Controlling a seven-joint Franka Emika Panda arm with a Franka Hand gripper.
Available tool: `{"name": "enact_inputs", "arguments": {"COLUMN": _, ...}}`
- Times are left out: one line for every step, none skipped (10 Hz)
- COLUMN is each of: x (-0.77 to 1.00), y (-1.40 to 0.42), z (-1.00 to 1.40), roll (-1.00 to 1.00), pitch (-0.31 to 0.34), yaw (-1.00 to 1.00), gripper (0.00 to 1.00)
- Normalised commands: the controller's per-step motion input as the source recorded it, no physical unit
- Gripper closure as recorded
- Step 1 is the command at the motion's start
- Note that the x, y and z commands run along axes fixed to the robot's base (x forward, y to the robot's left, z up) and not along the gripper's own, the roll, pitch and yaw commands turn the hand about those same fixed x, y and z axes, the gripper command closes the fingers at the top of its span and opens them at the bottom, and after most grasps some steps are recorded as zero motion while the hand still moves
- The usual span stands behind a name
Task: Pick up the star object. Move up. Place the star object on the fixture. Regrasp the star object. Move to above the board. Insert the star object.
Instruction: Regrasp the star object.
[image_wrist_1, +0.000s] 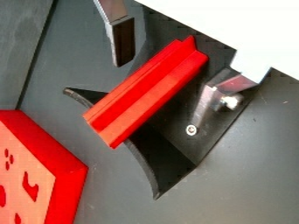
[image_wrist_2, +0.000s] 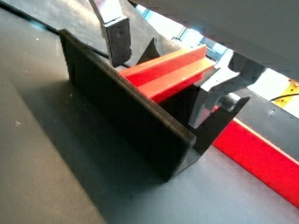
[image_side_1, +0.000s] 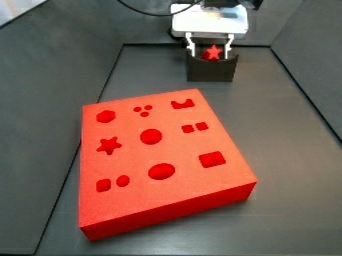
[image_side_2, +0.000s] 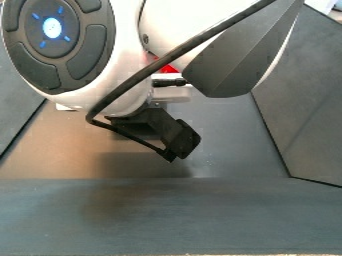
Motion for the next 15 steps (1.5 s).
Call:
{"name": "enact_inputs", "arguments": {"x": -0.01, "y": 0.00, "z": 1.00, "roll": 0.03, "pitch": 0.037, "yaw": 0.02, "gripper": 0.00}}
{"name": "enact_inputs", "arguments": {"x": -0.02, "y": 0.00, "z": 1.00, "roll": 0.04, "pitch": 0.043, "yaw": 0.02, "gripper": 0.00}}
{"name": "enact_inputs", "arguments": {"x": -0.03, "y": 0.00, "z": 1.00, "roll": 0.06, "pitch": 0.059, "yaw": 0.01, "gripper": 0.00}}
{"name": "enact_inputs", "arguments": {"x": -0.04, "y": 0.00, "z": 1.00, "roll": 0.06, "pitch": 0.066, "yaw": 0.01, "gripper": 0.00}}
{"name": "enact_inputs", "arguments": {"x": -0.04, "y": 0.00, "z": 0.88, "roll": 0.05, "pitch": 0.080, "yaw": -0.01, "gripper": 0.00}}
{"name": "enact_inputs", "arguments": {"x": -0.04, "y": 0.00, "z": 0.77, "roll": 0.05, "pitch": 0.085, "yaw": -0.01, "gripper": 0.00}}
{"name": "enact_inputs", "arguments": {"x": -0.03, "y": 0.01, "z": 0.48, "roll": 0.04, "pitch": 0.084, "yaw": -0.03, "gripper": 0.00}}
{"name": "enact_inputs", "arguments": {"x": -0.02, "y": 0.01, "z": 0.36, "roll": 0.03, "pitch": 0.080, "yaw": -0.03, "gripper": 0.00}}
{"name": "enact_inputs", "arguments": {"x": -0.07, "y": -1.00, "z": 0.88, "roll": 1.00, "pitch": 0.070, "yaw": 0.00, "gripper": 0.00}}
{"name": "enact_inputs", "arguments": {"x": -0.06, "y": -1.00, "z": 0.81, "roll": 1.00, "pitch": 0.067, "yaw": 0.00, "gripper": 0.00}}
{"name": "enact_inputs", "arguments": {"x": -0.10, "y": -1.00, "z": 0.75, "roll": 1.00, "pitch": 0.053, "yaw": 0.00, "gripper": 0.00}}
{"name": "enact_inputs", "arguments": {"x": -0.12, "y": -1.00, "z": 0.70, "roll": 1.00, "pitch": 0.047, "yaw": 0.00, "gripper": 0.00}}
{"name": "enact_inputs", "arguments": {"x": -0.11, "y": -0.88, "z": 0.48, "roll": 1.00, "pitch": 0.040, "yaw": 0.00, "gripper": 0.00}}
{"name": "enact_inputs", "arguments": {"x": -0.08, "y": -0.72, "z": 0.26, "roll": 1.00, "pitch": 0.037, "yaw": 0.00, "gripper": 0.00}}
{"name": "enact_inputs", "arguments": {"x": -0.05, "y": -0.55, "z": 0.10, "roll": 1.00, "pitch": 0.035, "yaw": 0.00, "gripper": 0.00}}
